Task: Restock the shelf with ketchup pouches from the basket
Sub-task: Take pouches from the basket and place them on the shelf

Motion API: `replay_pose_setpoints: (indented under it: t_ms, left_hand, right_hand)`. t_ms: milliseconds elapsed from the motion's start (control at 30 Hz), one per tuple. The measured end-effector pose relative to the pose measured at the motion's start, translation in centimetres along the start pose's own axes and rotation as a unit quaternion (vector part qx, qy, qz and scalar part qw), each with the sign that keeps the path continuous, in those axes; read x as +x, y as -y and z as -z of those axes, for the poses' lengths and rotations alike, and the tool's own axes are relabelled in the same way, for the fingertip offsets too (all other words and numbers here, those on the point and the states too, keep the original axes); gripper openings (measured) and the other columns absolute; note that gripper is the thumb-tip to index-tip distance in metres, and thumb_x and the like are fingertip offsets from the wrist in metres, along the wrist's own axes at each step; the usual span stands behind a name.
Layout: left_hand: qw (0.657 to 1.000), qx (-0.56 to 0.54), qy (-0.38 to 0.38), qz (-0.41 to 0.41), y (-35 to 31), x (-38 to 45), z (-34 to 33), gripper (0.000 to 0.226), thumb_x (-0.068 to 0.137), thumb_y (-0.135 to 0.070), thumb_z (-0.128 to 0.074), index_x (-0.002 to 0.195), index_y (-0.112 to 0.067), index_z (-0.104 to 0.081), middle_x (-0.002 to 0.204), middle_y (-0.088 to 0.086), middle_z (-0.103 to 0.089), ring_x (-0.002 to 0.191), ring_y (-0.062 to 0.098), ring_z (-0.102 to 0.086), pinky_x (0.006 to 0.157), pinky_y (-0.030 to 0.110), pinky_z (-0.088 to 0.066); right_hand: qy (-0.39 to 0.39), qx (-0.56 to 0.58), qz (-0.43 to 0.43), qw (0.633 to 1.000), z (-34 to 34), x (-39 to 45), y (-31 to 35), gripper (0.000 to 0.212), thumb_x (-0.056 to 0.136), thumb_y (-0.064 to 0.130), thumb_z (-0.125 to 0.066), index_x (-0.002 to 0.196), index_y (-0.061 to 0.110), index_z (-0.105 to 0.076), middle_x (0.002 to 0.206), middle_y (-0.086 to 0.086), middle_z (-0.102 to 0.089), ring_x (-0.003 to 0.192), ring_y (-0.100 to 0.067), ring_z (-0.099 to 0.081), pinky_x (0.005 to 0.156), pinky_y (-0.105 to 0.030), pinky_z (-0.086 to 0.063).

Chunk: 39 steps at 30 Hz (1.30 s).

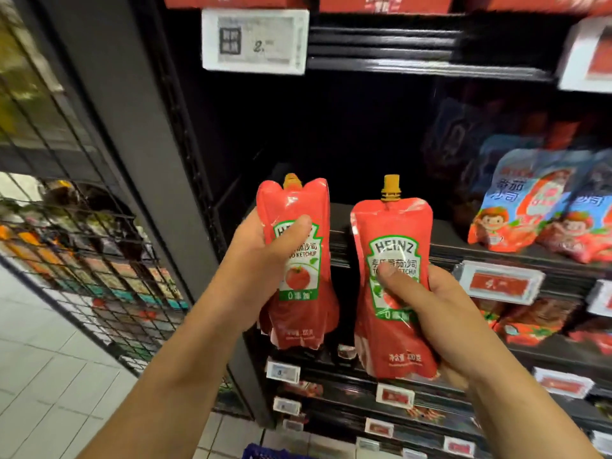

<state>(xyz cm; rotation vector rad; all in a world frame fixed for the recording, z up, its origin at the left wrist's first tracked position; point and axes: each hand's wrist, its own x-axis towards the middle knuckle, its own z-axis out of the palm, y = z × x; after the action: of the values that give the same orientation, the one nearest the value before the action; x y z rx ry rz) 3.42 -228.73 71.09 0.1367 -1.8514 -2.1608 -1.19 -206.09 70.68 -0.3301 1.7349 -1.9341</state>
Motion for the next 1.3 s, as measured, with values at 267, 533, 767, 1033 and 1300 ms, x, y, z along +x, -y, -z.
replay_pose_setpoints:
  t_ms: [267, 533, 767, 1033, 1300]
  left_hand:
    - [0.996, 0.072, -0.027, -0.046, -4.5, 4.9, 2.4, 0.023, 0.085, -0.048, -0.071, 0.091, -0.026, -0.071, 0.089, 0.010, -0.077, 0.080, 0.029, -0.076, 0.068, 0.050, -0.063]
    - [0.966, 0.196, -0.122, -0.118, -7.4, 12.6, -1.1, 0.054, 0.061, -0.067, -0.072, 0.102, -0.031, -0.076, 0.100, -0.009, -0.077, 0.099, 0.011, -0.073, 0.093, 0.037, -0.057]
    - [0.967, 0.139, -0.142, -0.162, -5.1, 18.3, -1.6, 0.034, 0.074, -0.038, -0.079, 0.105, -0.026, -0.075, 0.107, -0.004, -0.076, 0.103, 0.015, -0.071, 0.097, 0.048, -0.054]
    - [0.931, 0.225, -0.154, -0.243, -1.7, 19.0, -0.3, 0.080, 0.058, -0.037, -0.092, 0.124, -0.019, -0.052, 0.102, -0.021, -0.062, 0.090, -0.021, -0.060, 0.077, 0.003, -0.047]
    - [0.928, 0.259, -0.109, -0.243, -0.7, 19.7, 0.8, 0.100, 0.054, -0.024, -0.097, 0.138, -0.013, -0.045, 0.112, -0.016, -0.061, 0.107, -0.003, -0.061, 0.090, 0.009, -0.048]
  right_hand:
    - [-0.083, 0.010, 0.017, 0.996, -4.8, 1.2, 0.1, 0.030, 0.083, 0.042, -0.072, 0.102, 0.018, -0.075, 0.101, -0.016, -0.076, 0.088, -0.033, -0.075, 0.068, -0.037, -0.060]
    - [-0.069, 0.005, 0.026, 0.997, -3.1, 1.6, 1.1, 0.028, 0.083, 0.042, -0.071, 0.103, 0.023, -0.075, 0.101, -0.011, -0.077, 0.091, -0.029, -0.075, 0.071, -0.037, -0.061]
    - [-0.058, -0.002, 0.076, 0.995, -0.7, 3.6, 4.2, 0.022, 0.078, 0.040, -0.071, 0.095, 0.027, -0.077, 0.095, -0.008, -0.078, 0.083, -0.023, -0.076, 0.063, -0.029, -0.058]
    - [-0.104, -0.069, 0.115, 0.985, -0.8, 8.7, 6.6, 0.017, 0.091, 0.032, -0.070, 0.085, 0.018, -0.078, 0.083, -0.009, -0.077, 0.072, -0.018, -0.075, 0.057, -0.030, -0.057]
    - [-0.233, -0.156, 0.193, 0.940, -1.6, 18.5, 9.2, 0.038, 0.089, 0.043, -0.071, 0.120, 0.021, -0.065, 0.108, 0.001, -0.074, 0.096, -0.017, -0.072, 0.086, -0.044, -0.060]
